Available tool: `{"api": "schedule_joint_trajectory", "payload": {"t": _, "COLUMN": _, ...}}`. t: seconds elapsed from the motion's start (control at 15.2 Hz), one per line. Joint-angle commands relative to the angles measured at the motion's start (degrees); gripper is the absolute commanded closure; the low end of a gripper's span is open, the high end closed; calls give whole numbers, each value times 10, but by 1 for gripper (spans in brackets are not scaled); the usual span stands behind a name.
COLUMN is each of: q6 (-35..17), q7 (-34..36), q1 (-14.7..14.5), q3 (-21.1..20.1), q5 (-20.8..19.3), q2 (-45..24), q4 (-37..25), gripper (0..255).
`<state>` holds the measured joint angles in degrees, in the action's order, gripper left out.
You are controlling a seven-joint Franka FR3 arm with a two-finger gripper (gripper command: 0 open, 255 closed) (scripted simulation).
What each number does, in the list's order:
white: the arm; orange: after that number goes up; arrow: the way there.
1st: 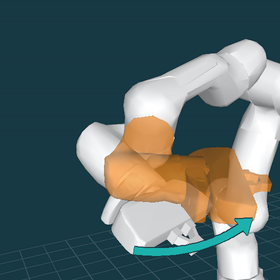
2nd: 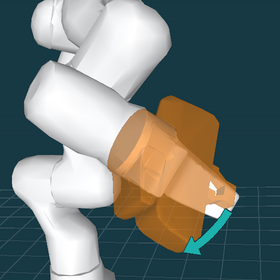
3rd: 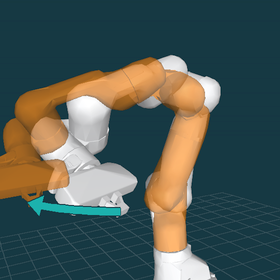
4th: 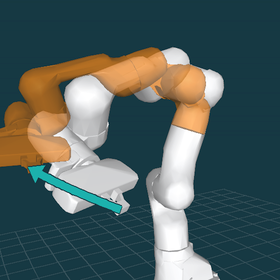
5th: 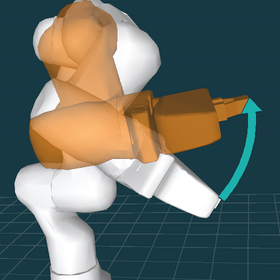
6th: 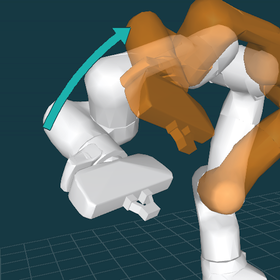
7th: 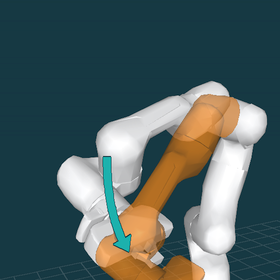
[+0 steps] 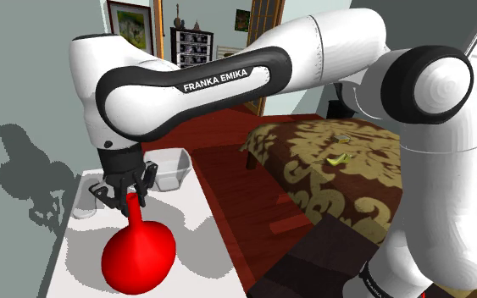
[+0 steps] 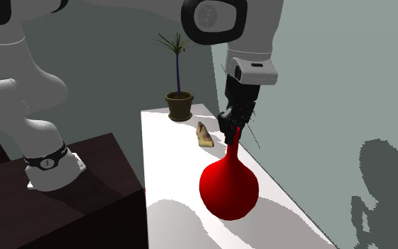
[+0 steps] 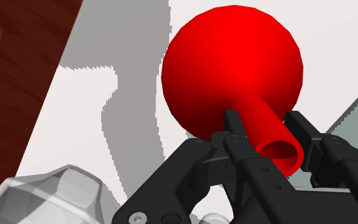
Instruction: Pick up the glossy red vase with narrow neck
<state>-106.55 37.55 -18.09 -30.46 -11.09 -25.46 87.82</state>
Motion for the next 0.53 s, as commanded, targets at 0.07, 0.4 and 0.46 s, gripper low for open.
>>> {"api": "schedule_joint_trajectory", "payload": {"t": 0.07, "q6": 7, "q7": -1, "q1": 0, "q3": -1, "q5": 2, "q2": 3, "q4": -4, "gripper": 255}}
{"api": "schedule_joint_trajectory", "payload": {"t": 0.4, "q6": 42, "q7": -3, "q1": -1, "q3": -3, "q5": 6, "q2": 9, "q4": -34, "gripper": 255}}
{"api": "schedule_joint_trajectory", "payload": {"t": 0.46, "q6": 49, "q7": -4, "q1": -2, "q3": -4, "q5": 6, "q2": 10, "q4": -41, "gripper": 255}}
